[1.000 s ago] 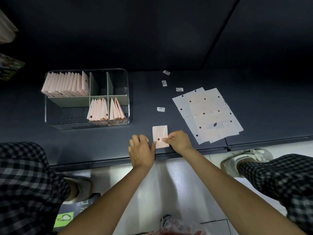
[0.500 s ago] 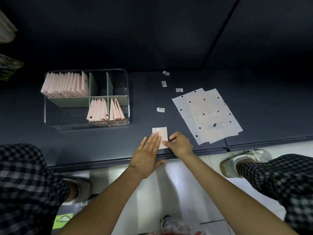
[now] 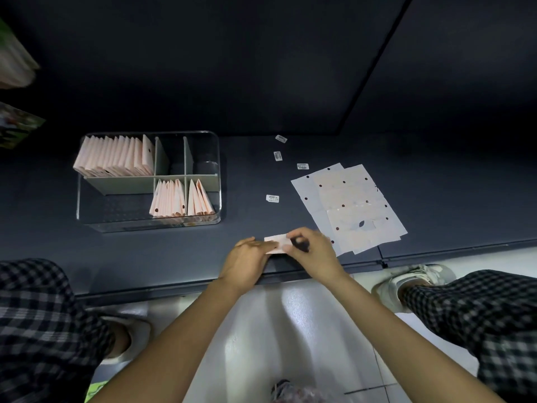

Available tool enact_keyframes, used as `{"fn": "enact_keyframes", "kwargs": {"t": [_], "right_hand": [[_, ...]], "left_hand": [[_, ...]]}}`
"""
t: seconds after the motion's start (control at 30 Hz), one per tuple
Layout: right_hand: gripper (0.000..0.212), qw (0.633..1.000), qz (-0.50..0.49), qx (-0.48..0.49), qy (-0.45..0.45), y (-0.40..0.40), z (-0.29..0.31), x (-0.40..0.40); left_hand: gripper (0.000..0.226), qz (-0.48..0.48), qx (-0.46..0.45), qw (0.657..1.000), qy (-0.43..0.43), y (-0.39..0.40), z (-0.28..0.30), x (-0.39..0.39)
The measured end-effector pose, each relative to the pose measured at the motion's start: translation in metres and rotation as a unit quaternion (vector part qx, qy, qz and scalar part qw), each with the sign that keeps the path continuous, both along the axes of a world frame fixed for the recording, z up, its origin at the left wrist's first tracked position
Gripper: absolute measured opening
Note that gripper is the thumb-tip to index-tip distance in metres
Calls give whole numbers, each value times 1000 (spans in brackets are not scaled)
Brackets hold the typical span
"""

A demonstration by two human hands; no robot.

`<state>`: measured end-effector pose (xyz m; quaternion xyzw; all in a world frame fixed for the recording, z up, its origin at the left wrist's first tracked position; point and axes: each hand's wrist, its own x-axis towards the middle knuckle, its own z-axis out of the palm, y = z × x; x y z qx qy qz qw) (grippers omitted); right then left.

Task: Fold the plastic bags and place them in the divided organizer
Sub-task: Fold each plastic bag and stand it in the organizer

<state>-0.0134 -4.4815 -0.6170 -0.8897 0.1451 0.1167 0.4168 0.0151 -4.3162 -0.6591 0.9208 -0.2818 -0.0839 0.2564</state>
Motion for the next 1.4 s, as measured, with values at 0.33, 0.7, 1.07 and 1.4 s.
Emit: {"fn": "enact_keyframes", "kwargs": {"t": [0.33,0.7,1.07,1.4], "right_hand": [[7,988,38,-2,-148,2,42,26],[18,984,-79,45,-153,64,50,40],[23,996,-15,12,-91,95,46,70],[13,981,72,-142,-112,121,49,112]], "left_hand": [[10,91,-289,897,320,8,48,21],[18,286,-228,931,14,36,57,16],[30,143,-129,980,-55,77,40,47],[42,20,163,978,-130,115,23,90]]}}
